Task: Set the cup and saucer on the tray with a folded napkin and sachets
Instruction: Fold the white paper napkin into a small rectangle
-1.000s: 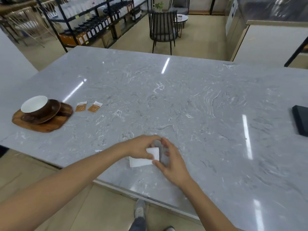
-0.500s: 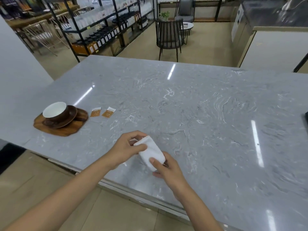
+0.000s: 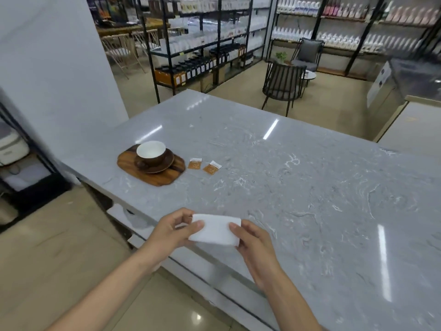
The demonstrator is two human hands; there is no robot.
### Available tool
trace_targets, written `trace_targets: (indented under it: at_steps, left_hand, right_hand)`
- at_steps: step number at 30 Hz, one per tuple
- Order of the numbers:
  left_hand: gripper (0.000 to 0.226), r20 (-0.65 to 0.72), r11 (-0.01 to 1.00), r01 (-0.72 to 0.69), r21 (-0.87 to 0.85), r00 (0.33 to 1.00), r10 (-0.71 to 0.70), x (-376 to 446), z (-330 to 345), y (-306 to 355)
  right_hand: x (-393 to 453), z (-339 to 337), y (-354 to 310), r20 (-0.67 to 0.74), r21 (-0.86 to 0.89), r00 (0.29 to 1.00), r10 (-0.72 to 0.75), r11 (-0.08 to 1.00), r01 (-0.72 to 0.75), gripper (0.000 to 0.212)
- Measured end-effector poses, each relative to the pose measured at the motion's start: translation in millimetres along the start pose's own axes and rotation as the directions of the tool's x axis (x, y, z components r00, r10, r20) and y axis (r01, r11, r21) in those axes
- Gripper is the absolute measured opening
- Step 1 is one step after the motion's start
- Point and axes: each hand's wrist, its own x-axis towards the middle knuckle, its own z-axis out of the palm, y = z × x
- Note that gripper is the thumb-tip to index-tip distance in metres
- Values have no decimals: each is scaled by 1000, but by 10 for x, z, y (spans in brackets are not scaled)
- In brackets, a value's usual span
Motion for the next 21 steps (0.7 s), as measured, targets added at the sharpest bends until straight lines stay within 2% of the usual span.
trace_targets:
  at_steps: [3, 5, 7, 9, 13, 21]
  left_hand:
    - [41, -40, 1000, -21, -12, 999, 21, -188, -322, -7]
    - [29, -77, 999, -52, 4, 996, 52, -295, -538, -10]
    - [15, -91, 997, -77, 13, 993, 78, -384, -772, -4]
    - [13, -110, 997, -83, 5, 991, 83, -458, -1022, 10]
    - [21, -152, 995, -96, 18, 984, 98, -593, -1489, 20]
    - [19, -223, 996, -85, -24, 972, 78, -640, -2190, -62]
  right_hand:
    - [-2, 343, 53, -7, -57, 1000, -8, 998, 7, 19]
    - [1, 594, 61, 12, -42, 1000, 15, 999, -15, 22]
    - [-3, 846, 62, 71, -14, 995, 64, 998, -63, 27]
    - [-12, 1080, 74, 150, -7, 981, 122, 993, -122, 36]
    - [19, 1494, 158, 143, -210, 971, 193, 964, -160, 34]
    - [253, 2154, 310, 192, -241, 974, 122, 968, -74, 25]
